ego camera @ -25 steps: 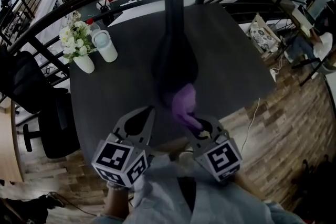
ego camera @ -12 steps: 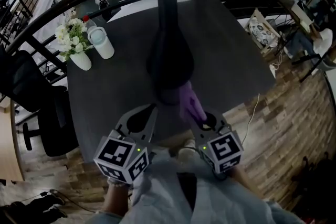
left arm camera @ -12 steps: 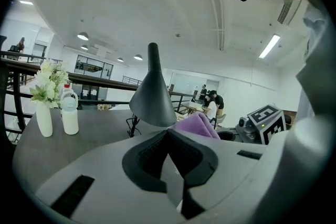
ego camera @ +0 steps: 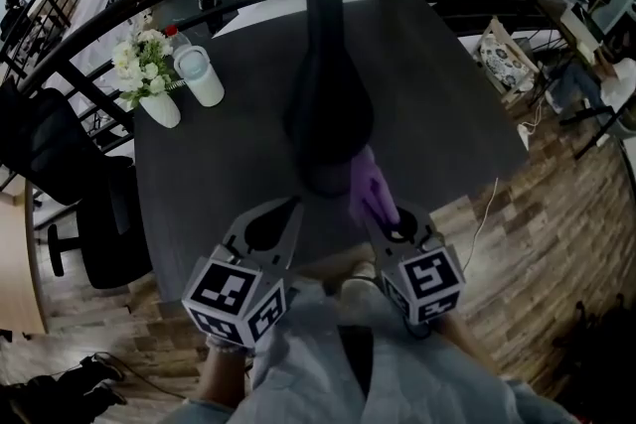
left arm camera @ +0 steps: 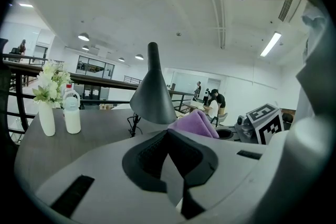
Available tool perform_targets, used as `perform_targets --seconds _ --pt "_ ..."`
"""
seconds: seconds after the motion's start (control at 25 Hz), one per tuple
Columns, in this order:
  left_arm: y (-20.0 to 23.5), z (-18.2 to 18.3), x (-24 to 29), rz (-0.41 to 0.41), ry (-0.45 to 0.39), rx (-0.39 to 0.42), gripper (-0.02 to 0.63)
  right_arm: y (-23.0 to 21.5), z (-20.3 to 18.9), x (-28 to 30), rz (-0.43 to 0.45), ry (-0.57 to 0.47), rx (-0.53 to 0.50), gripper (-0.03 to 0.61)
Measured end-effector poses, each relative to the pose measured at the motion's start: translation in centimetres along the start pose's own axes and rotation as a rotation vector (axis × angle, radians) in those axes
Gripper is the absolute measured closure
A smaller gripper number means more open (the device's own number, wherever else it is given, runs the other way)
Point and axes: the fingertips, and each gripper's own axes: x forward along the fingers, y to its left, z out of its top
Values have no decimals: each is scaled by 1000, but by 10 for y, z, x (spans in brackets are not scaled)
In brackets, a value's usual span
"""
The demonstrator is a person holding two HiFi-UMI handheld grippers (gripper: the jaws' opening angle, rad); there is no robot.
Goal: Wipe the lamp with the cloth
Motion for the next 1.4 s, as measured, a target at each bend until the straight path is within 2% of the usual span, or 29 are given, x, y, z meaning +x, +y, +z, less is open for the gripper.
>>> perform_targets --seconds 1.4 --pt "-5 -6 7 -25 17 -6 603 -4 -1 -1 -13 5 9 528"
